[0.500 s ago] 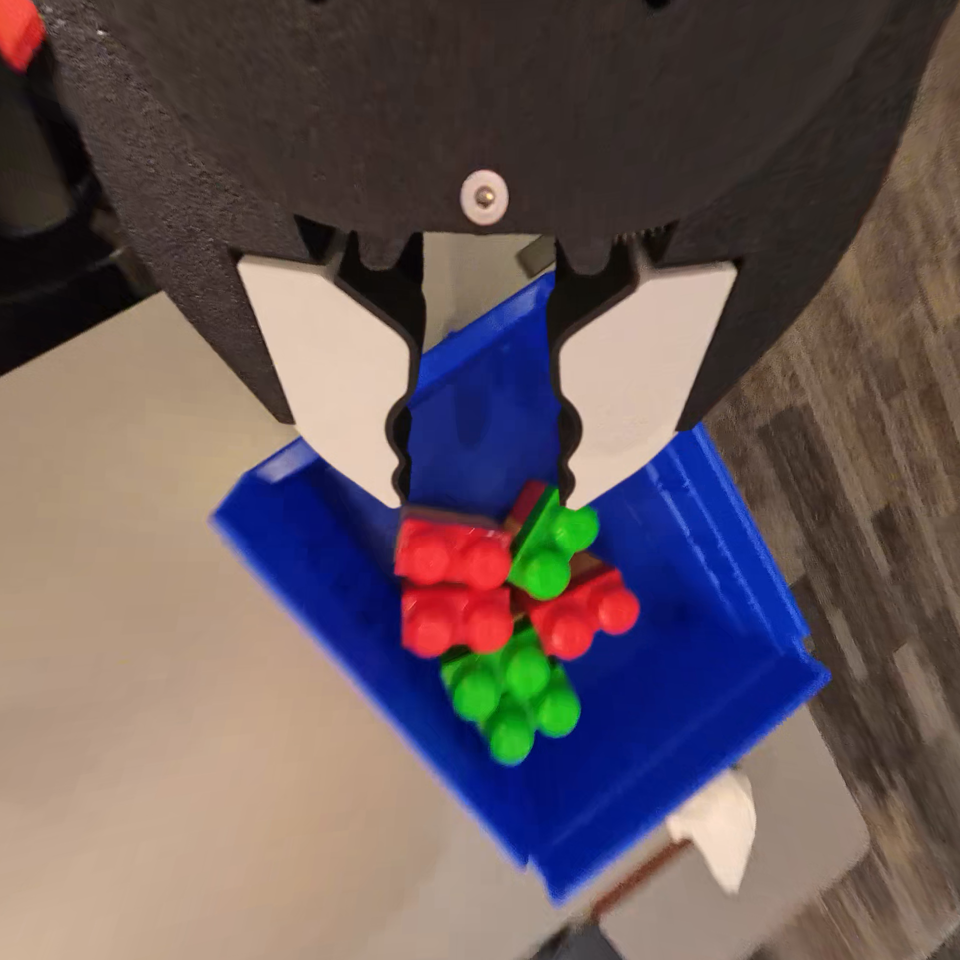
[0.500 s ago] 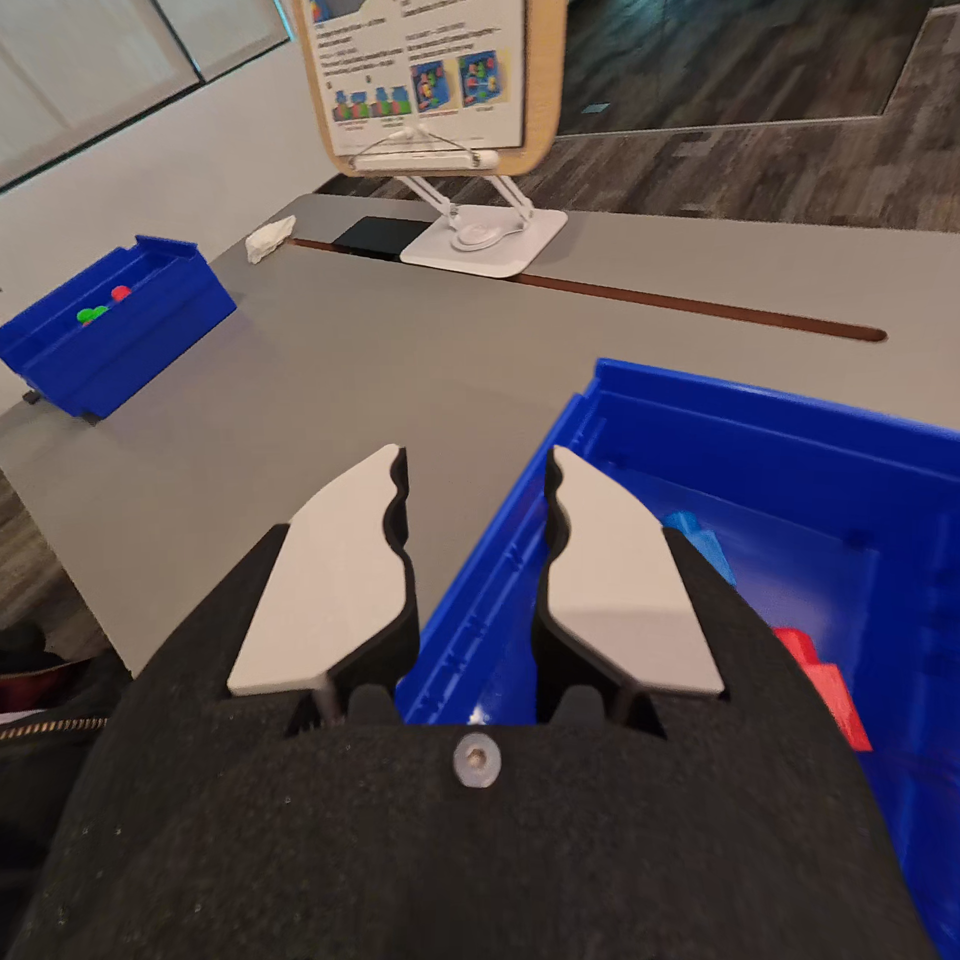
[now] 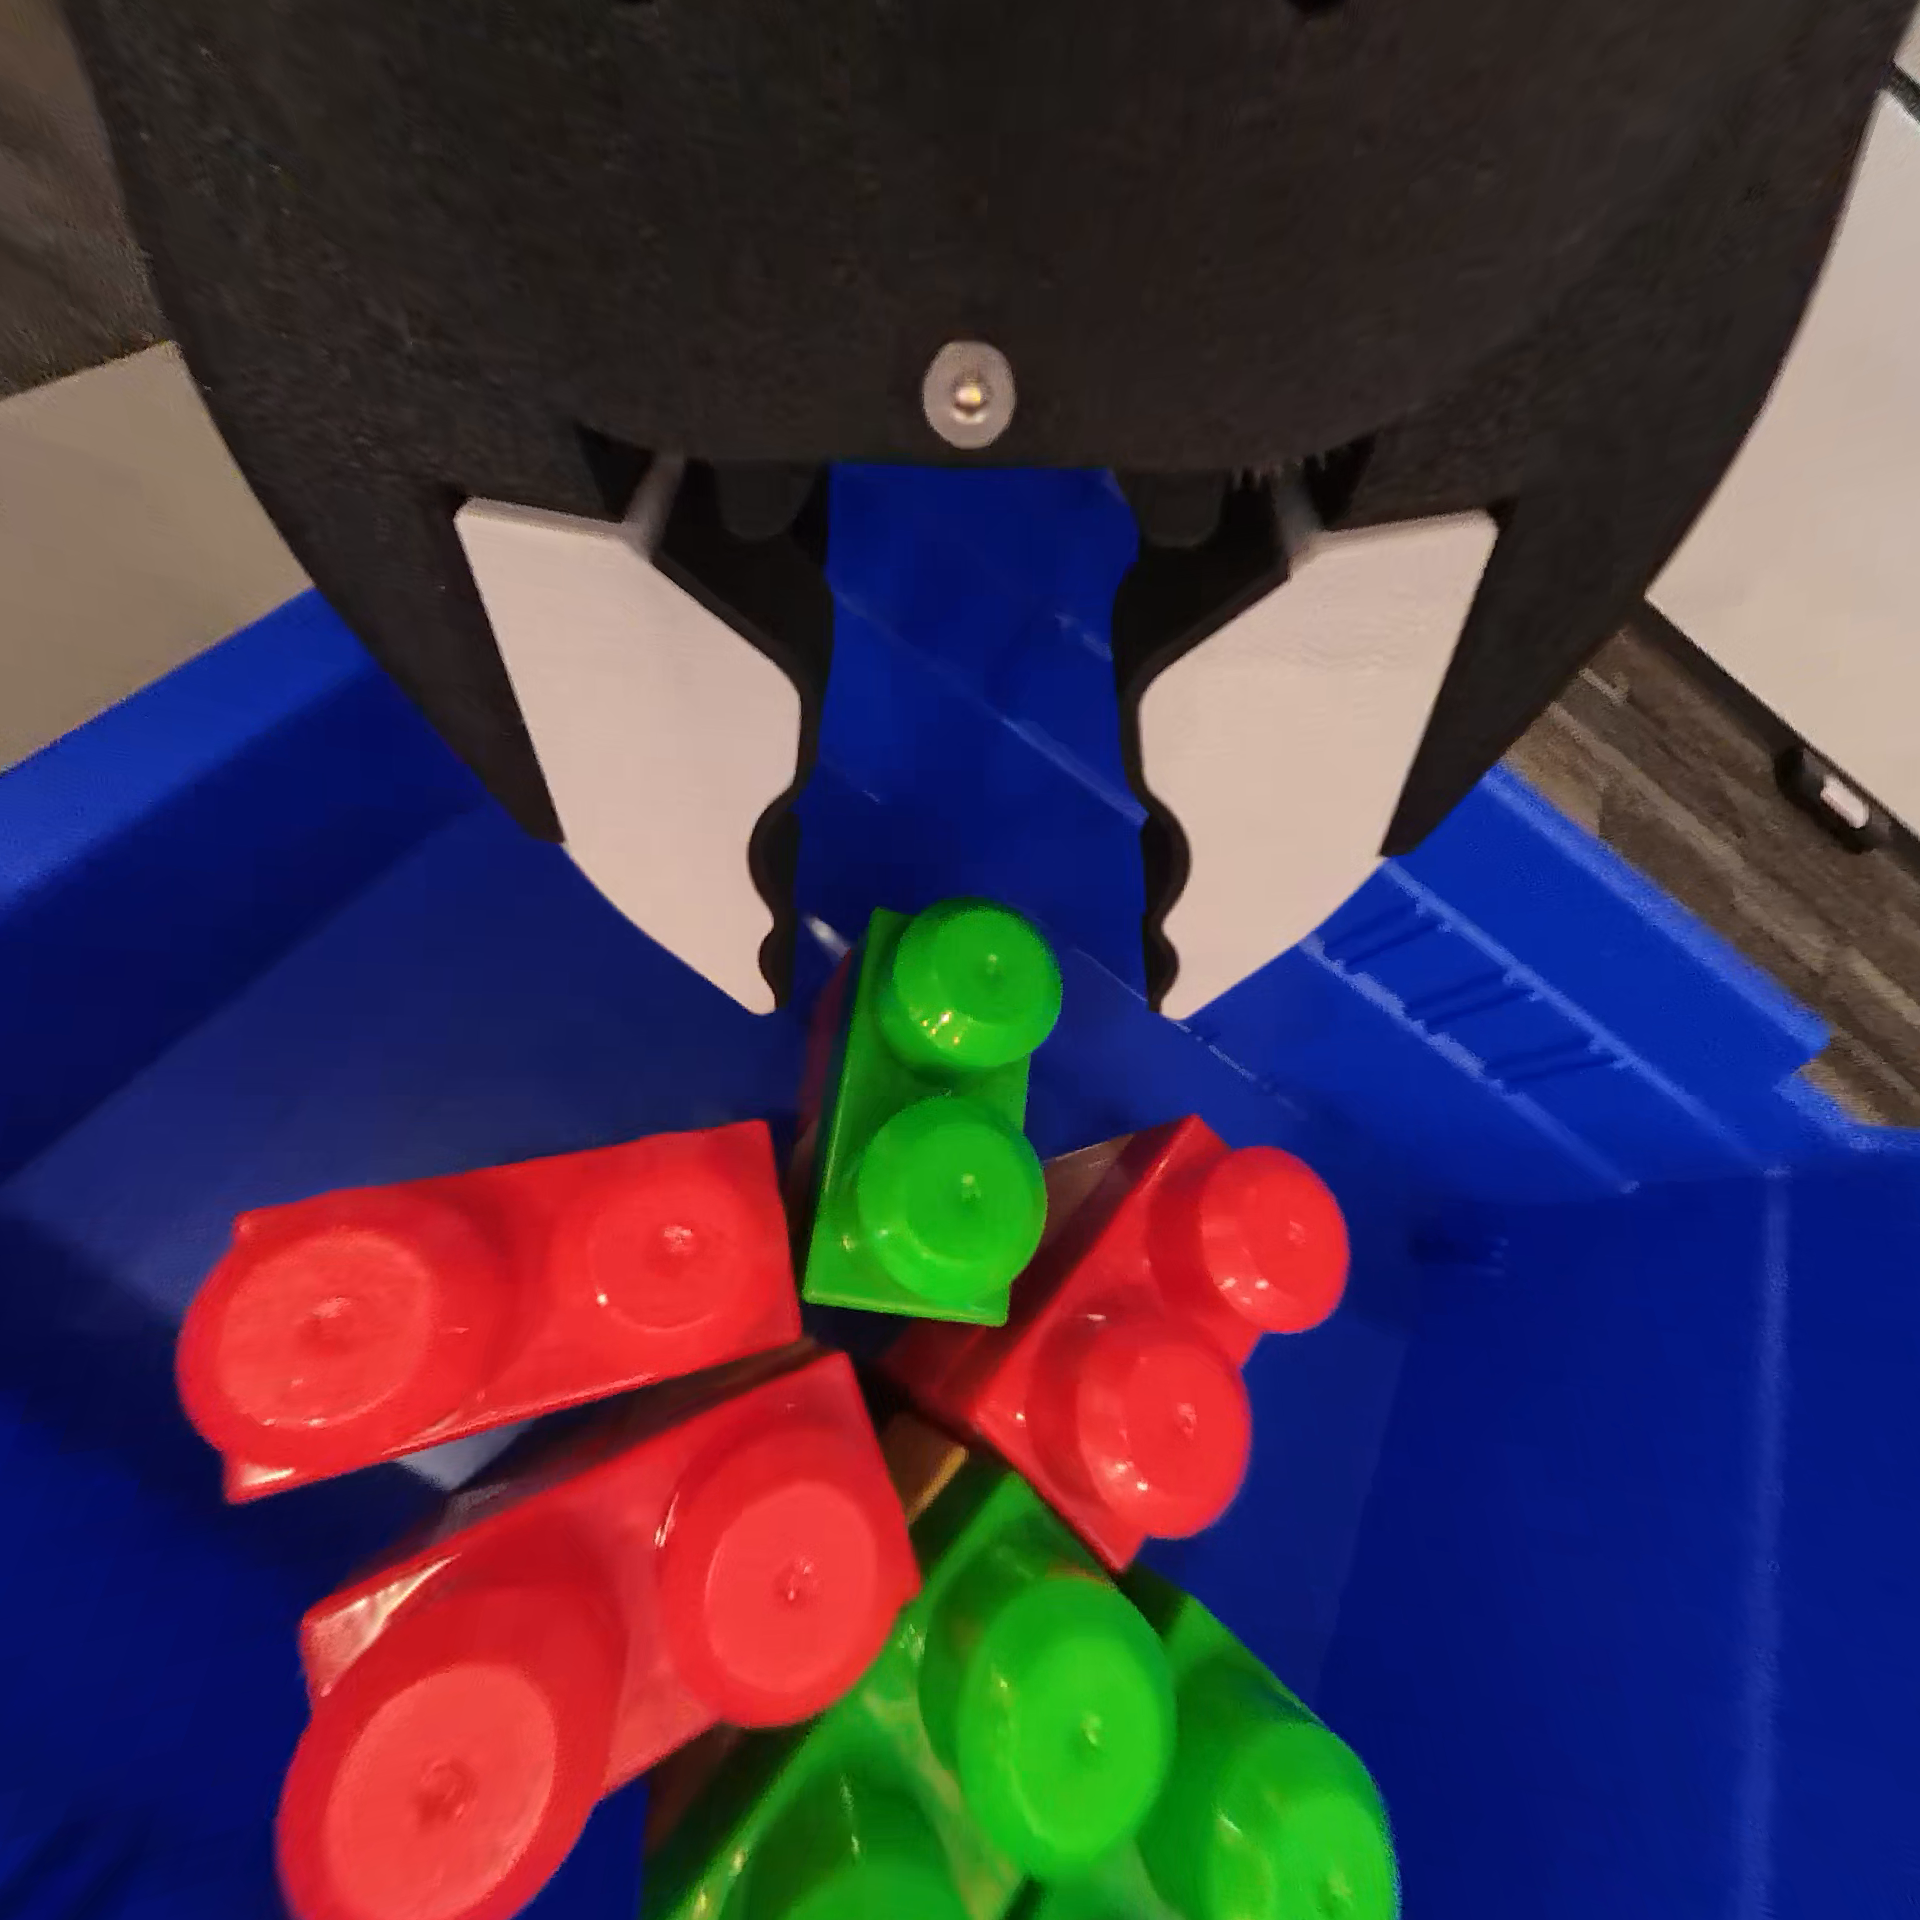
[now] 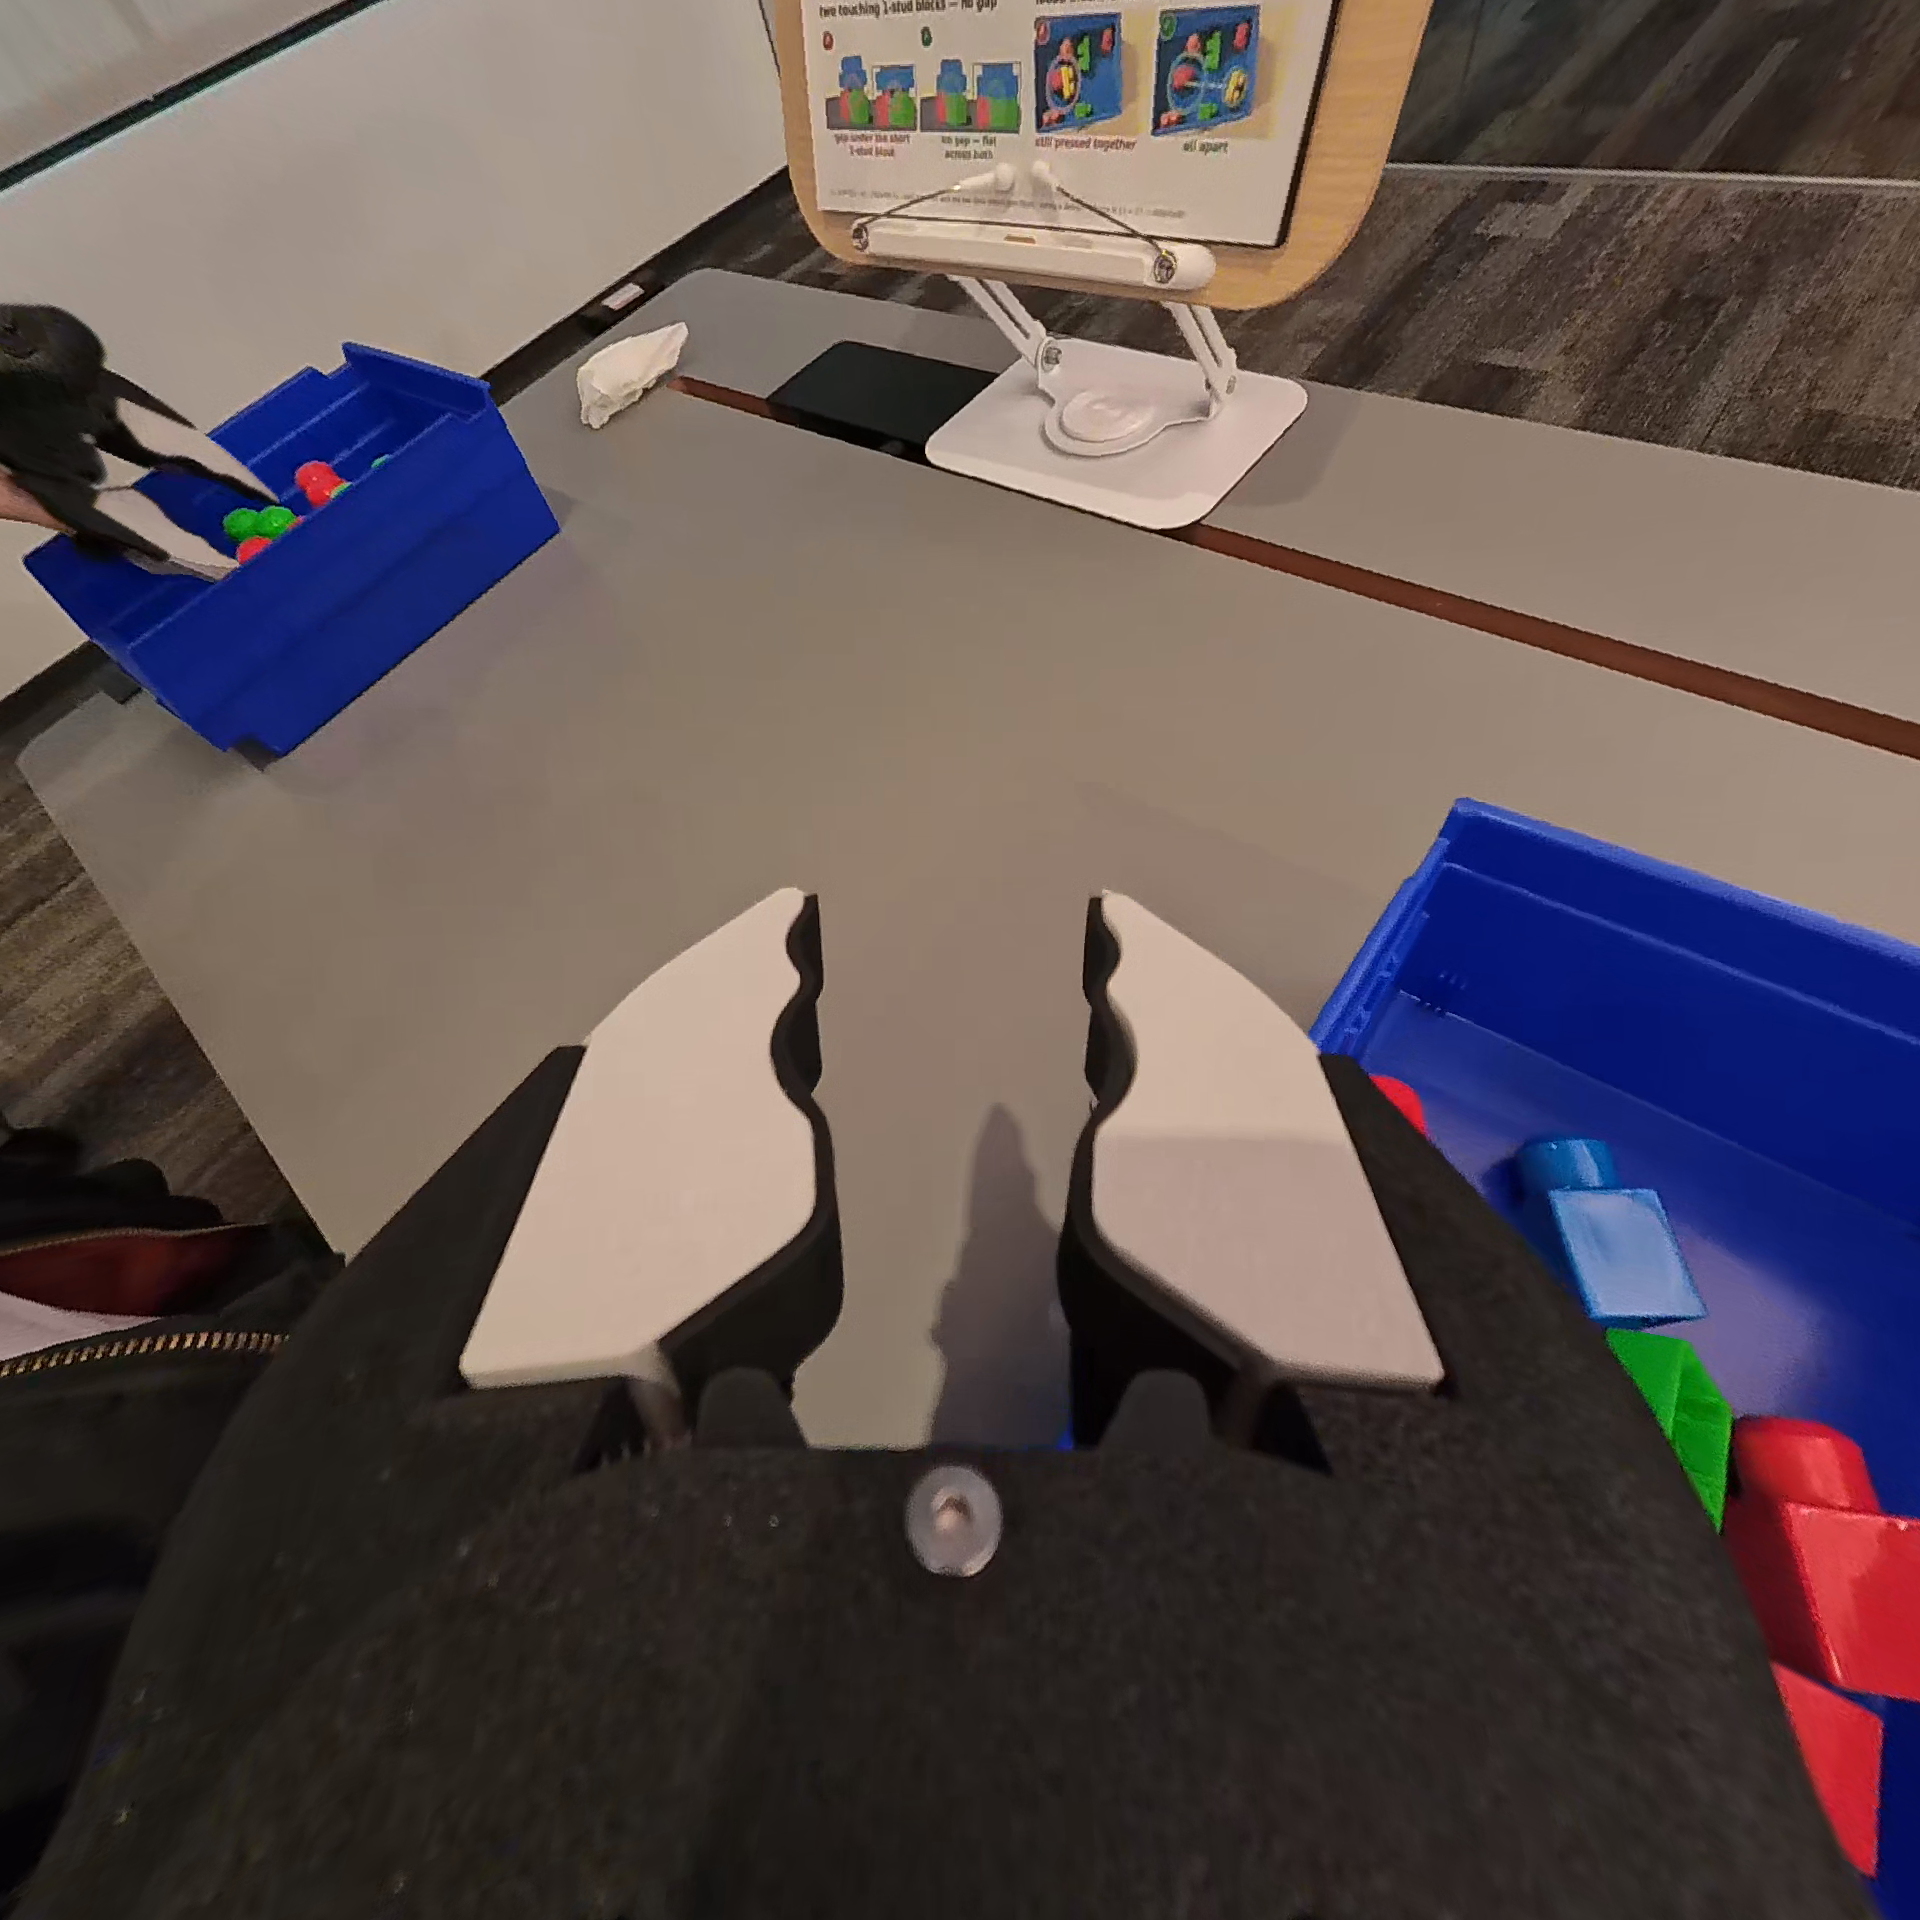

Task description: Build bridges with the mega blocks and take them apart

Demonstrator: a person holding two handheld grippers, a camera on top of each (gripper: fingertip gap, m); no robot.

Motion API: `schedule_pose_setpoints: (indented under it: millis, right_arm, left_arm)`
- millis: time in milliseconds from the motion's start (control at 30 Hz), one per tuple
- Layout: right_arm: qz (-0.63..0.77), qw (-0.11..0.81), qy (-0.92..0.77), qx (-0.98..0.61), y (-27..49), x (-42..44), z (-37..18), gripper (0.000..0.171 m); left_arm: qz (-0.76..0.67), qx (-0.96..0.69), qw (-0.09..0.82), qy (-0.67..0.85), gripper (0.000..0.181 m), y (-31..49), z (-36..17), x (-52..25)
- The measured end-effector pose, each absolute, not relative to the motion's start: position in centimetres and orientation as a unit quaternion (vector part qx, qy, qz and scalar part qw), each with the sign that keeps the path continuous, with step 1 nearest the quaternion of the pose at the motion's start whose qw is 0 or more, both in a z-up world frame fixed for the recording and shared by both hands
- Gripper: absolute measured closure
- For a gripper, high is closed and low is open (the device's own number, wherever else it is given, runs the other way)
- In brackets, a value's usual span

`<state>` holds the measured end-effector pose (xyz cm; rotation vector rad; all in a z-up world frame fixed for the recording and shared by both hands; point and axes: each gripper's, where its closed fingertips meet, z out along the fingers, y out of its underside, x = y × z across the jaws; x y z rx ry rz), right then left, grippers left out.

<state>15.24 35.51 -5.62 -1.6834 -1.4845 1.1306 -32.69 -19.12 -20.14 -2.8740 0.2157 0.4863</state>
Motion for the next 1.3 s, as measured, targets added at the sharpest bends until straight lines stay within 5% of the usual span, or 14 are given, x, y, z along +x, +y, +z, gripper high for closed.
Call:
schedule_pose_setpoints:
  millis: [33, 233, 400, 633, 867, 1067, 1300]
  right_arm:
    - [0.425, 0.307, -0.561, -0.640, 35.4, 15.3, -5.8, 0.124]
    - [0.414, 0.290, -0.559, -0.657, 35.3, 15.1, -6.9, 0.124]
    - [0.418, 0.281, -0.573, -0.646, 34.4, 14.0, -7.1, 0.126]
    - [0.443, 0.260, -0.594, -0.619, 32.4, 12.0, -7.7, 0.126]
    - [0.525, 0.235, -0.657, -0.488, 23.2, 7.3, -3.7, 0.122]
    - [0.519, 0.236, -0.734, -0.368, 15.7, 5.4, -1.9, 0.106]
    - [0.506, 0.218, -0.740, -0.387, 17.9, 7.9, -1.6, 0.108]
  left_arm:
    - [0.155, -0.979, 0.104, 0.078, 0.117, -19.0, -20.7, -32.7]
    - [0.116, -0.981, 0.124, 0.090, 0.143, -17.4, -21.4, -31.9]
    - [0.117, -0.982, 0.145, 0.026, 0.144, -19.5, -20.0, -32.5]
    - [0.097, -0.920, 0.369, -0.088, 0.144, -18.3, -9.4, -30.4]
    - [0.011, -0.873, 0.486, 0.037, 0.145, -4.2, -1.0, -16.6]
    - [-0.140, -0.832, 0.513, 0.158, 0.145, 9.0, -0.6, -2.4]
    - [-0.223, -0.813, 0.482, 0.238, 0.145, 16.4, -2.3, 7.3]
